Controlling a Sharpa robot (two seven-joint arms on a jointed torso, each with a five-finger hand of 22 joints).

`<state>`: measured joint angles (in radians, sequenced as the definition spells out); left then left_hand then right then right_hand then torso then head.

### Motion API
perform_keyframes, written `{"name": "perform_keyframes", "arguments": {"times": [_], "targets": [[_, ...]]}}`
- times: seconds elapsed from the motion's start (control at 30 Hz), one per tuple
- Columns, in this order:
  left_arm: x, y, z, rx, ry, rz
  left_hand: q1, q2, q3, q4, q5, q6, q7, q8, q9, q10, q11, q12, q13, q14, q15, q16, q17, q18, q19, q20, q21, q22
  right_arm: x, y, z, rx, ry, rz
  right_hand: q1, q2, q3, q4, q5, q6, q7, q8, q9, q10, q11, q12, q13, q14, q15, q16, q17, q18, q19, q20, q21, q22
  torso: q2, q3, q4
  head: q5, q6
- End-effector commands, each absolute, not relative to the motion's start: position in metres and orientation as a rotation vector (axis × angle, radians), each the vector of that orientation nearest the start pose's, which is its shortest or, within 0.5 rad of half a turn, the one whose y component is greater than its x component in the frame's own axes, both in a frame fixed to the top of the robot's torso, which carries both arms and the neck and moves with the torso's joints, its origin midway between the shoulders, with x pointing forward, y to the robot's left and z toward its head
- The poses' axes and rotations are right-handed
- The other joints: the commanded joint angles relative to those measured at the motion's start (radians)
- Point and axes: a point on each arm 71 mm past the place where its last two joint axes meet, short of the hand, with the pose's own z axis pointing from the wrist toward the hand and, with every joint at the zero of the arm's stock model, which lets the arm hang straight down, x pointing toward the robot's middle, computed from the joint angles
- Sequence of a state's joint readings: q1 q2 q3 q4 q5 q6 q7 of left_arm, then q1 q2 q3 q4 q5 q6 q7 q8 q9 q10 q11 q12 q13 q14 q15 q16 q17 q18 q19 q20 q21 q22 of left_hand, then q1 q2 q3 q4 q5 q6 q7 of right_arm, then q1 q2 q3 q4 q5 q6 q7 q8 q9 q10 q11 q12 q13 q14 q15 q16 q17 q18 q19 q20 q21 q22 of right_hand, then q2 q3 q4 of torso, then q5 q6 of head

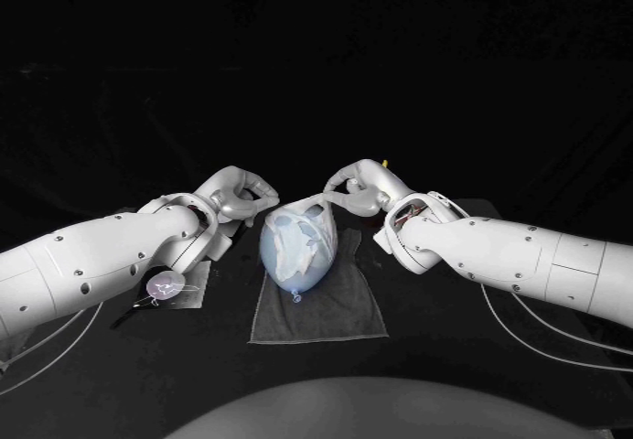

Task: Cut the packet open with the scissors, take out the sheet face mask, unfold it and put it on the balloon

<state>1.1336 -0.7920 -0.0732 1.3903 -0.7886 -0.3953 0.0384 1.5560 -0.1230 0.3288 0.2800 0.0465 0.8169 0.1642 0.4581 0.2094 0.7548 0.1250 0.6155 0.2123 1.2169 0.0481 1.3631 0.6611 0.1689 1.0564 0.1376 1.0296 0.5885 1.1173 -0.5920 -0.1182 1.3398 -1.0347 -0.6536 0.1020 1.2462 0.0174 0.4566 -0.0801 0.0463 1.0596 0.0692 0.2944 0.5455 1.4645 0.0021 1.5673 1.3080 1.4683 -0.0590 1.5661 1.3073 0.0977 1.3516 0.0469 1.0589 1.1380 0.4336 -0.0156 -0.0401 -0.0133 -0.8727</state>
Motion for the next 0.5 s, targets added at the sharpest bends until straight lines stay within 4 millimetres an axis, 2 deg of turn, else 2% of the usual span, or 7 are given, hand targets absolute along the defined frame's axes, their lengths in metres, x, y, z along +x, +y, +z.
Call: {"name": "perform_keyframes", "arguments": {"times": [0.03,0.23,0.5], "targets": [[0.4952,0.2174,-0.2407,-0.516,1.821,-0.912,-0.003,-0.014,-0.002,-0.006,0.002,0.011,-0.001,-0.008,-0.002,0.004,-0.003,0.0,-0.002,-0.01,-0.001,-0.002,-0.007,0.009,-0.003,-0.001,-0.006,-0.003,0.4868,-0.1315,-0.2383,0.229,1.496,0.959,0.003,0.008,0.008,0.0,0.002,0.008,-0.002,0.008,0.057,0.106,-0.008,0.004,0.263,0.103,-0.007,0.005,0.264,0.018,0.003,-0.006,0.006,0.001,0.0,0.0005,0.0001,0.0,0.0],[0.4988,0.2135,-0.2428,-0.504,1.846,-0.905,-0.011,-0.03,-0.012,-0.008,0.001,0.013,0.001,-0.017,-0.006,-0.006,-0.002,0.0,-0.003,-0.02,0.0,-0.005,-0.021,0.01,-0.009,-0.001,-0.012,-0.011,0.486,-0.1311,-0.2378,0.23,1.494,0.963,0.003,0.008,0.008,0.0,0.002,0.008,-0.002,0.008,0.057,0.106,-0.008,0.004,0.263,0.103,-0.007,0.005,0.264,0.018,0.003,-0.006,0.006,0.001,-0.001,0.0003,-0.0002,0.0,0.0],[0.5015,0.2087,-0.2427,-0.496,1.84,-0.91,-0.012,-0.033,-0.015,-0.011,0.002,0.003,0.003,-0.036,-0.014,-0.021,0.001,0.001,-0.004,-0.028,0.002,-0.005,-0.028,0.01,-0.012,0.001,-0.014,-0.013,0.4841,-0.1302,-0.237,0.23,1.494,0.971,0.003,0.008,0.008,0.0,0.002,0.008,-0.002,0.008,0.057,0.106,-0.008,0.004,0.263,0.103,-0.007,0.005,0.264,0.018,0.003,-0.006,0.006,0.001,0.0,0.0003,-0.0003,-0.003,0.0]]}}
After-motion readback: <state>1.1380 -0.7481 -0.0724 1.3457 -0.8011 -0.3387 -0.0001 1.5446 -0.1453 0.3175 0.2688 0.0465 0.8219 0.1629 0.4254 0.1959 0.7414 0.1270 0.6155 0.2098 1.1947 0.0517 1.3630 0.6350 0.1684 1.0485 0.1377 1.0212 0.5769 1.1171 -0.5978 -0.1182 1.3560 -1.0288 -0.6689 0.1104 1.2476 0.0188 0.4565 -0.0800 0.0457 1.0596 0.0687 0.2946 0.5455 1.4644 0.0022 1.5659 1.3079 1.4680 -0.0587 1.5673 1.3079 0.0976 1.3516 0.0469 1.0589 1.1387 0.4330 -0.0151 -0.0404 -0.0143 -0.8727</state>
